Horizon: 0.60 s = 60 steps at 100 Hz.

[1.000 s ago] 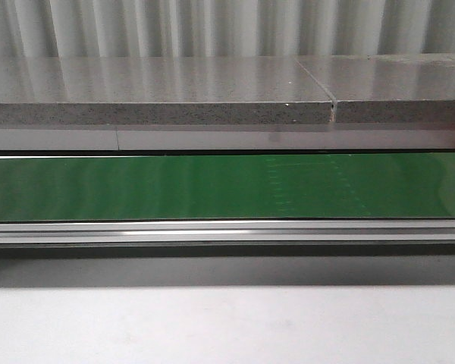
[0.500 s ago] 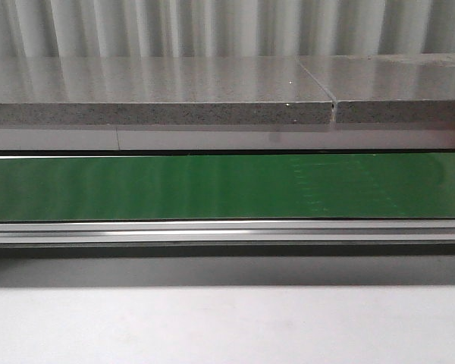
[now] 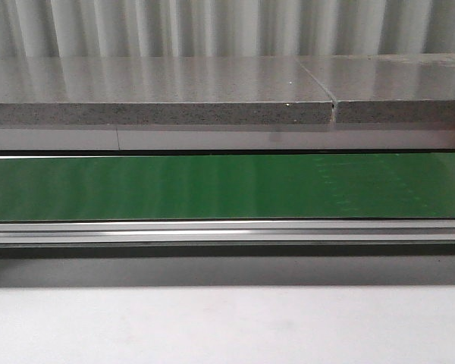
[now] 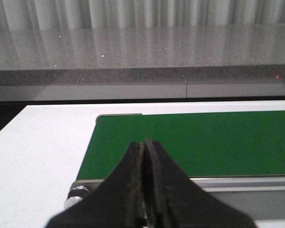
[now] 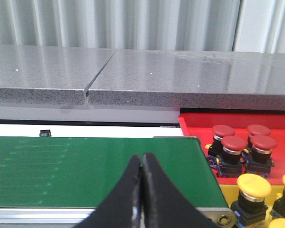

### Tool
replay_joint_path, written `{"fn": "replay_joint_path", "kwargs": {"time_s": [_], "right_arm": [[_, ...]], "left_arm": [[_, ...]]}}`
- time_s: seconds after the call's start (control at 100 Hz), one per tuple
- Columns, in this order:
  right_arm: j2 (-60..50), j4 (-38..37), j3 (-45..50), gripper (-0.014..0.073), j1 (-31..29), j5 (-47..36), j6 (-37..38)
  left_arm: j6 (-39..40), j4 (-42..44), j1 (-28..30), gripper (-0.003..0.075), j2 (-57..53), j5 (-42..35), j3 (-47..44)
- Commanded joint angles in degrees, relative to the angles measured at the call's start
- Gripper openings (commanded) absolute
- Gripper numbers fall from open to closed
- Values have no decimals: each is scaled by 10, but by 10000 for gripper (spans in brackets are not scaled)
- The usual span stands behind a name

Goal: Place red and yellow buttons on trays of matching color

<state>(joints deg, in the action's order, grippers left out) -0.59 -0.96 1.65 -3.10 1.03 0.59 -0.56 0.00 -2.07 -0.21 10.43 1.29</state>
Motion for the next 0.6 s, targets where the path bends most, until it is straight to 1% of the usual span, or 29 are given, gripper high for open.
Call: {"fn": "replay_joint_path", "kwargs": {"time_s": [0.0,0.1,0.14,0.59], "right_arm": [[-12,4,-11,-67,-5,-53,-6],[-10,4,-11,-67,-5,-53,-6],[-10,4,-11,-67,-5,-52,-6],[-10,4,-11,-67,-5,-50,-6]], "left_arm": [[6,0,1,-20,-20,-68,-12],[10,0,1,-20,-18,-111,-46],[10,0,1,-20,-18,-87,-44],[10,0,1,-20,-18,-87,-44]]}}
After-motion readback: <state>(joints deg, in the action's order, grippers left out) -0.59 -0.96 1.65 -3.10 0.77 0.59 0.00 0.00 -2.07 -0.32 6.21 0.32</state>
